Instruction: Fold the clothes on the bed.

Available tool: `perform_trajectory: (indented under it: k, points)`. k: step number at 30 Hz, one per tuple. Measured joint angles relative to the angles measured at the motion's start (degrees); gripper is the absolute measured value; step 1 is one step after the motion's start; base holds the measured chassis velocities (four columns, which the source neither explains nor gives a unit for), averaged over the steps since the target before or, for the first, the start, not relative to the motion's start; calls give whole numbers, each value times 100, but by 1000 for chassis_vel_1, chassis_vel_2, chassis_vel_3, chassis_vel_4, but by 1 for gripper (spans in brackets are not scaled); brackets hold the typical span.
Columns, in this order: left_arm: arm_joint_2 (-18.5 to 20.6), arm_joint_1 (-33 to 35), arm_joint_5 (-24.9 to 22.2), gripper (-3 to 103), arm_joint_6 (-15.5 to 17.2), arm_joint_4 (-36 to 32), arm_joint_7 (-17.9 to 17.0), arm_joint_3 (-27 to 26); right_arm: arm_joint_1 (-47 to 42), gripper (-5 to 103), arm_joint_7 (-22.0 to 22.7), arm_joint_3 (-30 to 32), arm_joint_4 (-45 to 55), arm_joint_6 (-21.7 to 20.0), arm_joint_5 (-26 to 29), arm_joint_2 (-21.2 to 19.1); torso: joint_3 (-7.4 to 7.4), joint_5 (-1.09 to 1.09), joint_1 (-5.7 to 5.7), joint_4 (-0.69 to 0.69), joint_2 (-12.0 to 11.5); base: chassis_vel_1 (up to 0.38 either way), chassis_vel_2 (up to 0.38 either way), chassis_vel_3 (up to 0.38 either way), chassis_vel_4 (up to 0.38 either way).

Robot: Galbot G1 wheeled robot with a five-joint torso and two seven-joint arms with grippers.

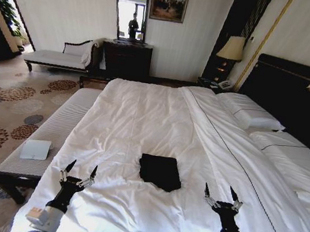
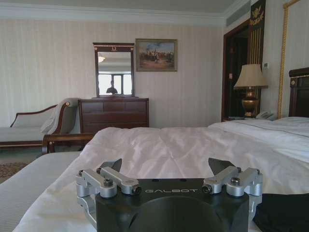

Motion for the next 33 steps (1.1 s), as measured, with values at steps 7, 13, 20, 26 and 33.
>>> perform_trajectory:
  k: [7,13,20,26,33]
  points:
    - [0,0,0,100,0,0,0,0,42,100,-58,27,-33,-113,93,-42,0,0,0,0,0,0,0,0,0]
    - [0,0,0,100,0,0,0,0,54,100,-58,17,-45,-120,93,-43,1,0,0,0,0,0,0,0,0]
    - [0,0,0,100,0,0,0,0,59,100,-58,9,-50,-124,91,-43,0,0,0,0,0,0,0,0,0]
    - [0,0,0,100,0,0,0,0,63,100,-56,5,-53,-127,90,-43,0,0,0,0,-1,0,0,0,0]
    - [0,0,0,100,0,0,0,0,65,100,-54,2,-57,-130,88,-43,0,0,0,0,0,0,0,0,0]
